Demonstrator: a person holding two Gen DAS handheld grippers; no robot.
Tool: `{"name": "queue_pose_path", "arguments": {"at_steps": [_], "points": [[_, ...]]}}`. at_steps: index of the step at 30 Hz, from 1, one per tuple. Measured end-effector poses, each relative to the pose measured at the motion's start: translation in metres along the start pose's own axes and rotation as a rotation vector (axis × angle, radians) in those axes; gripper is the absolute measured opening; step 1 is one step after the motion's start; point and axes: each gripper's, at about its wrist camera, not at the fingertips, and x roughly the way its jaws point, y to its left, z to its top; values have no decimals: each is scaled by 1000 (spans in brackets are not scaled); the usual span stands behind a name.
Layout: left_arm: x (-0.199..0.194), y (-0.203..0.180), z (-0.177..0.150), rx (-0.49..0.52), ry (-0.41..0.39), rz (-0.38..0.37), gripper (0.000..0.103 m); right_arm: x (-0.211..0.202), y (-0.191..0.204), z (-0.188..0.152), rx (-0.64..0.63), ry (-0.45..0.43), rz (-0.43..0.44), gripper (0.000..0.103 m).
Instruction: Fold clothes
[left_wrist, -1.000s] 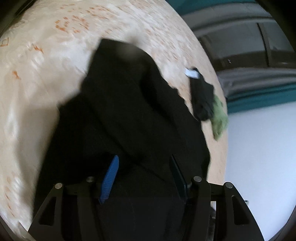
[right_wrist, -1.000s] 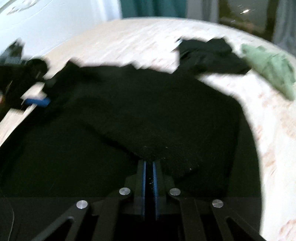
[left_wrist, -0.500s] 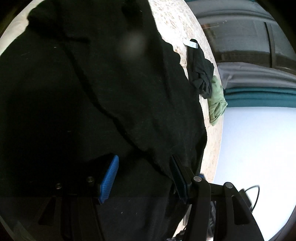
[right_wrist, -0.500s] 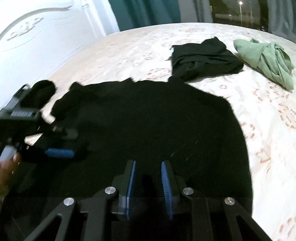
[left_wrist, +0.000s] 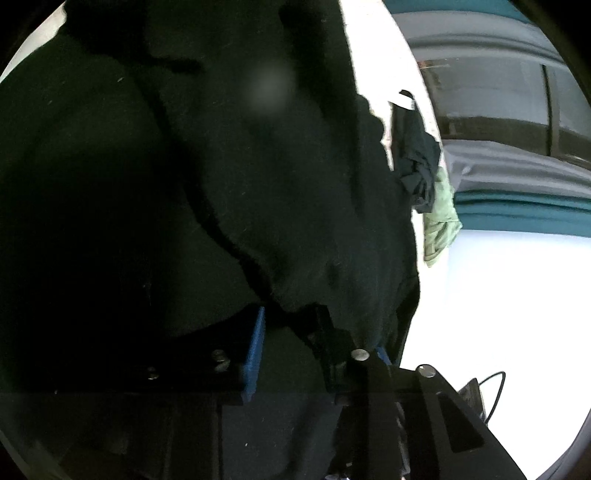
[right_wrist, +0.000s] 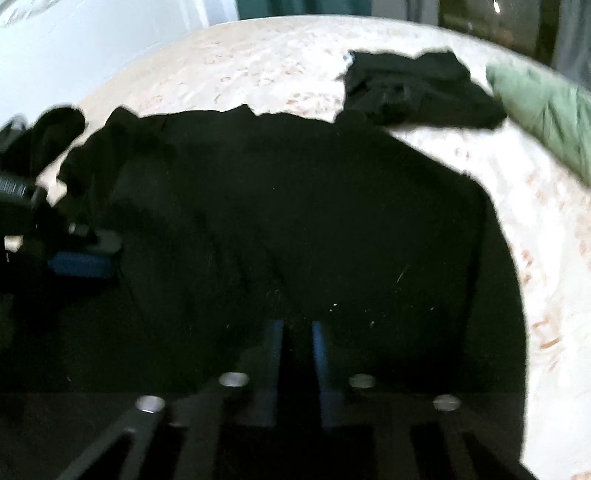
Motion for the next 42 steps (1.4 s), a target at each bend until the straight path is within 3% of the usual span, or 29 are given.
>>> {"name": "queue_pose_path", "arguments": {"at_steps": [3,9,14,20,23,29,34,36,38,42], "points": [[-2,2,3,12,-26,0,6,-6,5,3,-33,-14,-37,6],[-7,4,-6,-27,-39,25,5,-11,-12,21,17,-40,-115,3],[-7,5,-6,-28,-45,55,5,10,-25,16,36,112,-201,2],[-6,15,-8,-80,-59,45,5,-17,-1,38,-40,-43,-99,17],[-7,16,-13,-82,-95,47,5,6,31,62,-144,-22,-83,27],[-6,17,-12,-80,-93,44,5,61,80,87,-245,45,-60,28],[-6,17,-12,-81,-95,46,5,80,88,93,-240,73,-66,28],[-7,18,-13,-88,-99,44,5,81,87,94,-229,87,-30,12],[-7,19,-14,-97,-107,42,5,80,93,90,-278,98,-10,4],[-12,18,-19,-99,-154,48,5,74,101,85,-339,60,-56,2]]}}
